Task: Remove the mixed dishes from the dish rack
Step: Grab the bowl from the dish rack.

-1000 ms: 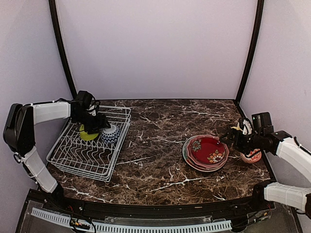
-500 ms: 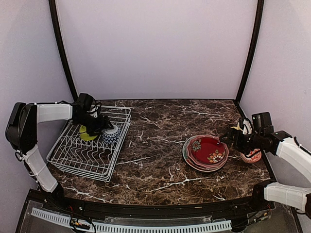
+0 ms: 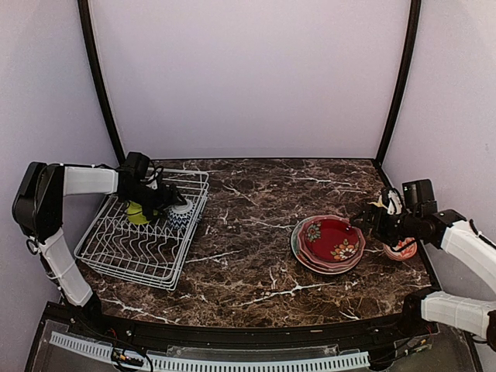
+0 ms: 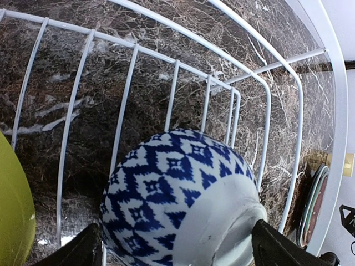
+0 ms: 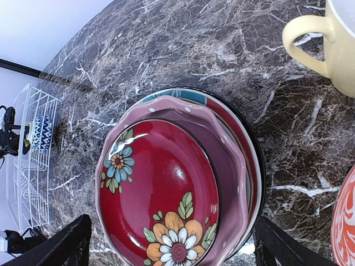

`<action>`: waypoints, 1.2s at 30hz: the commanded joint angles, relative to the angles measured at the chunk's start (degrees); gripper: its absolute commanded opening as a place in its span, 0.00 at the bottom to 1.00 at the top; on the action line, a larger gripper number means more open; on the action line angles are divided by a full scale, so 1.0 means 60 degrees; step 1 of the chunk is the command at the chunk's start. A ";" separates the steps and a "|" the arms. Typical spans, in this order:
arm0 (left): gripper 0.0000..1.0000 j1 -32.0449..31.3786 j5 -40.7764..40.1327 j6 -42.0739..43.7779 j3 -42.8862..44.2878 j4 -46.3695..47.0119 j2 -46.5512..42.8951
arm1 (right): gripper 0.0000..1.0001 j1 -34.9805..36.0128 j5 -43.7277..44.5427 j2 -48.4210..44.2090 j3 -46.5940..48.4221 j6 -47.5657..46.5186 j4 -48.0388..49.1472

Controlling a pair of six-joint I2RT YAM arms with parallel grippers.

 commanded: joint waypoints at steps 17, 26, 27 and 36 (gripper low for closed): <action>0.94 0.0005 -0.0267 -0.0582 0.0014 -0.1172 0.0919 | 0.99 -0.0037 -0.0081 -0.0229 -0.0274 0.0166 0.0345; 0.97 0.0011 -0.0104 -0.0522 0.0201 -0.1180 0.1242 | 0.99 -0.0048 -0.0096 -0.0189 -0.0294 0.0191 0.0388; 0.97 0.0009 -0.0027 -0.0515 0.0202 -0.1103 0.1309 | 0.99 -0.0039 -0.0096 -0.0188 -0.0297 0.0182 0.0388; 0.72 0.0010 0.0126 -0.0390 0.0043 -0.0671 0.1063 | 0.99 -0.0036 -0.0117 -0.0190 -0.0314 0.0217 0.0422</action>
